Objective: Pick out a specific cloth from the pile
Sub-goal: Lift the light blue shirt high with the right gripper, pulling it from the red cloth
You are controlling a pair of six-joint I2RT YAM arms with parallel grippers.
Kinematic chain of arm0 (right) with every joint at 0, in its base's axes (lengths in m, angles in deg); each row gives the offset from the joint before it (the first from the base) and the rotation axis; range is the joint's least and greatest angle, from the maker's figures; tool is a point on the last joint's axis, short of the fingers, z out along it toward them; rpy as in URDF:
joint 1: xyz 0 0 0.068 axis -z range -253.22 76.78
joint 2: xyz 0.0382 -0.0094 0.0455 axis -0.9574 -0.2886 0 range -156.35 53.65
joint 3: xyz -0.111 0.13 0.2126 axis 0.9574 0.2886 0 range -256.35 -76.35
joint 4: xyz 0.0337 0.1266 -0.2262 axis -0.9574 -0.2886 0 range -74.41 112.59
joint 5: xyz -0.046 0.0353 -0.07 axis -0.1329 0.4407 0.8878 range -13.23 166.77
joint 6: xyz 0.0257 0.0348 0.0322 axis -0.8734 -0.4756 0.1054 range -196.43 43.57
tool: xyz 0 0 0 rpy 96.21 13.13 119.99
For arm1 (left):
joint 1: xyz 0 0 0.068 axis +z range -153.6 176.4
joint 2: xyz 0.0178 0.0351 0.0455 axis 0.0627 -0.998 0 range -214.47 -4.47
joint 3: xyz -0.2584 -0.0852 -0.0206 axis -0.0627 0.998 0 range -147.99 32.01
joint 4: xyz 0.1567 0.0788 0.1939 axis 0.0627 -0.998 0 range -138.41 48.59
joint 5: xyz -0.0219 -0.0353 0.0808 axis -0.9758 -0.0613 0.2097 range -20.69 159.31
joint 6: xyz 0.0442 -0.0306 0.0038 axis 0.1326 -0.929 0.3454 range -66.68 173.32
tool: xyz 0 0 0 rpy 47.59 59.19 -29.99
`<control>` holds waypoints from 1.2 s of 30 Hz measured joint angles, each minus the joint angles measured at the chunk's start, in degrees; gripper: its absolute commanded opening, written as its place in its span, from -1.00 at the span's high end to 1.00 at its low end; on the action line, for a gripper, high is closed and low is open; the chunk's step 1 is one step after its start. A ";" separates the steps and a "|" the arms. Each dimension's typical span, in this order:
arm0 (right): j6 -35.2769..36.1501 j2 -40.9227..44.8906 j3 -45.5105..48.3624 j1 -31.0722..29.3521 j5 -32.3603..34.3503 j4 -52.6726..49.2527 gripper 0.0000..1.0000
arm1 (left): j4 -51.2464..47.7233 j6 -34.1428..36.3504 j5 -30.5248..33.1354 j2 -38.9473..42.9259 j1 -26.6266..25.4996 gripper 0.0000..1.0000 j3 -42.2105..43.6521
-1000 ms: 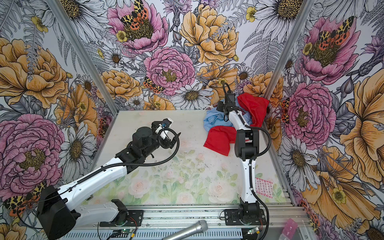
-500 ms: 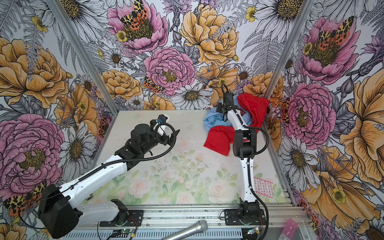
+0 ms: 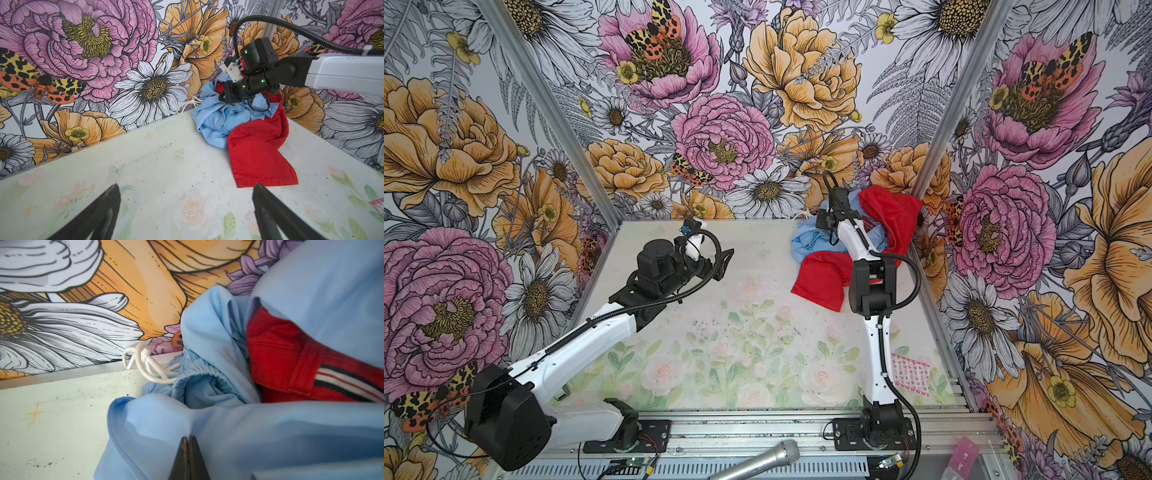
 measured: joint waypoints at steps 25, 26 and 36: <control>-2.67 14.19 -31.63 0.39 4.70 -0.85 1.00 | 2.86 -5.55 -8.50 -0.98 4.92 -0.97 -0.50; -1.95 15.13 -32.22 -0.61 5.95 0.52 1.00 | 3.02 -5.53 -8.83 -0.98 5.05 -0.97 -0.50; -2.05 21.94 -31.08 -14.78 10.62 15.04 1.00 | 3.93 -5.01 -11.85 -0.81 5.16 -0.97 -0.48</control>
